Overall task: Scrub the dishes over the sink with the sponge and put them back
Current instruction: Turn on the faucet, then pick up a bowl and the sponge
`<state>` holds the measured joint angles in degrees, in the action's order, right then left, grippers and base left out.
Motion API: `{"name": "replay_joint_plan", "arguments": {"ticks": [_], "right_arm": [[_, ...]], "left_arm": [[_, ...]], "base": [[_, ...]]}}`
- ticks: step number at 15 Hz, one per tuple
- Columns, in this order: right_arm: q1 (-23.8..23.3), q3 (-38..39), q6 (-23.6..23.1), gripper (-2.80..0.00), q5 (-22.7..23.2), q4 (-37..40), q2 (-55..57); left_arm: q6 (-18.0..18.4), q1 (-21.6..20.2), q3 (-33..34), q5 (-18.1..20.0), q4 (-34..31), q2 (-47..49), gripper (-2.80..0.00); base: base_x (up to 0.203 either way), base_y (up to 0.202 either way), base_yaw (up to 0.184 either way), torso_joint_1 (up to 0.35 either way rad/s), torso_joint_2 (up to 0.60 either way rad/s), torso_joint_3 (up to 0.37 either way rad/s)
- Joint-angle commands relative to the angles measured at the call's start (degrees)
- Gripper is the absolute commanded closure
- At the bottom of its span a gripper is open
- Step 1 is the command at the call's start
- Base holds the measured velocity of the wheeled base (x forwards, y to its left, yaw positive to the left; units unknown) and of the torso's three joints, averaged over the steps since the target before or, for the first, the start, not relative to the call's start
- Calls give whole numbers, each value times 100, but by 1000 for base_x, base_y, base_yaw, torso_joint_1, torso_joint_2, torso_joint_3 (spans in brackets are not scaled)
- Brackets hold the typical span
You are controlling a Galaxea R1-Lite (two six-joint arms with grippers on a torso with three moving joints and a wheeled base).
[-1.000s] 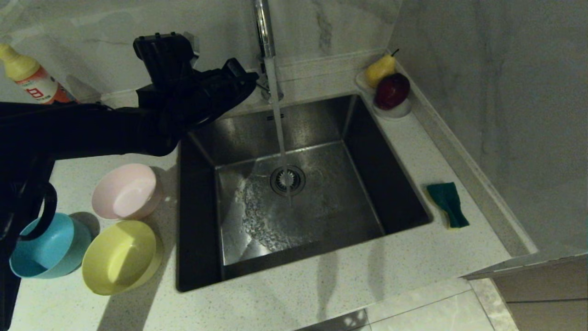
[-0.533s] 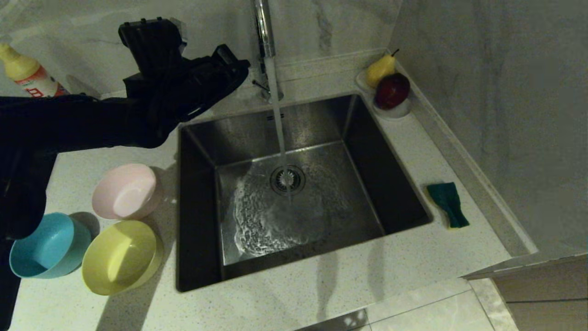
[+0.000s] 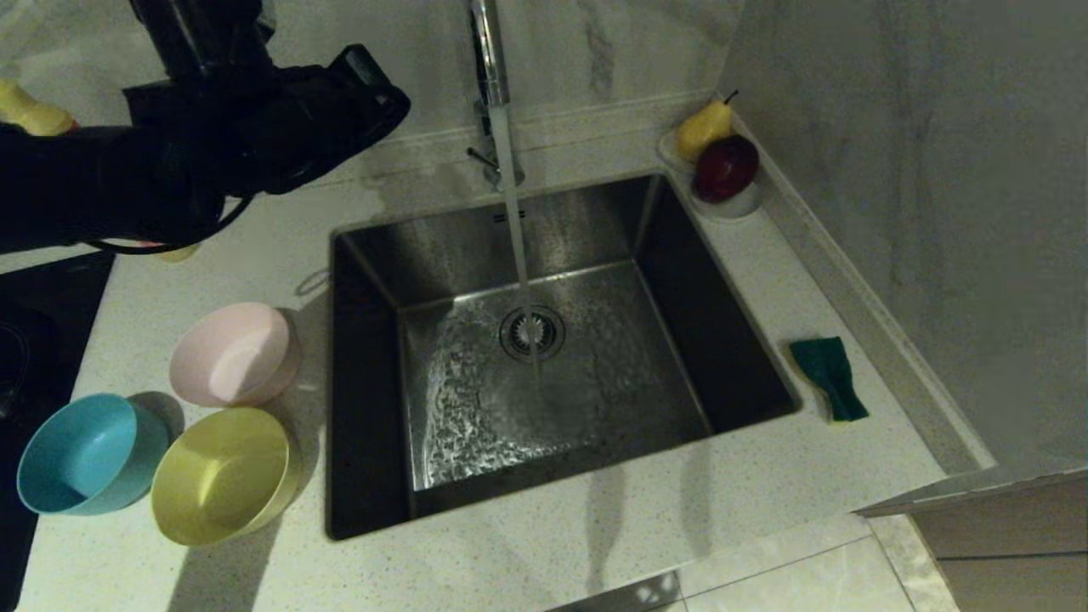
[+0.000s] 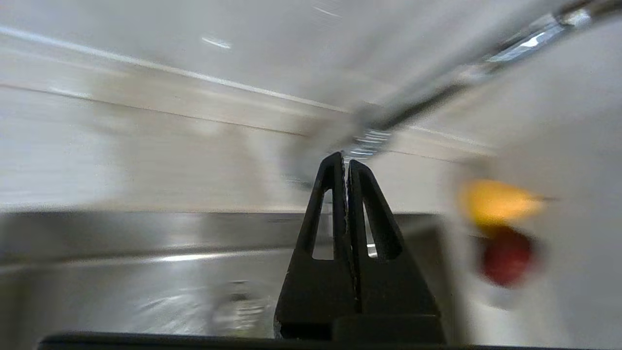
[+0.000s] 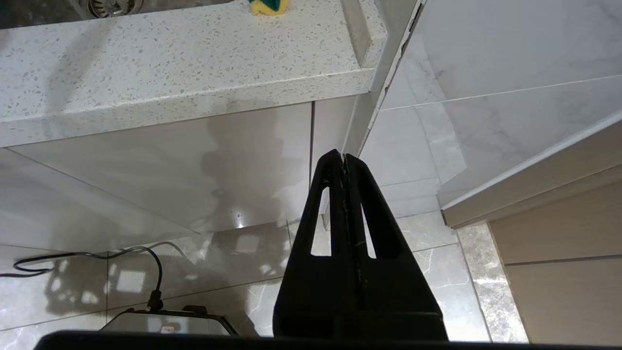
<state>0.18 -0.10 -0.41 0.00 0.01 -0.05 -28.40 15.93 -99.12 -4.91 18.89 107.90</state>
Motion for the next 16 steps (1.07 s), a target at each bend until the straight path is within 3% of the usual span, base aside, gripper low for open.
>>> {"name": "replay_joint_plan", "arguments": {"ticks": [1, 4, 10, 16], "right_arm": [[-1, 1, -3, 0, 0, -1, -4], [-1, 1, -3, 0, 0, -1, -4], [7, 1, -3, 0, 0, -1, 5], [-1, 1, -3, 0, 0, -1, 5]], "left_arm": [[386, 10, 411, -706, -456, -866, 0], [550, 7, 1216, -1492, -1012, -1917, 0], [842, 2, 3273, -2920, -1195, -3986, 0], [866, -111, 5062, -3081, -1285, -6026, 0]], "base": [[0, 0, 0, 0, 0, 0], [0, 0, 0, 0, 0, 0], [0, 0, 0, 0, 0, 0], [0, 0, 0, 0, 0, 0]]}}
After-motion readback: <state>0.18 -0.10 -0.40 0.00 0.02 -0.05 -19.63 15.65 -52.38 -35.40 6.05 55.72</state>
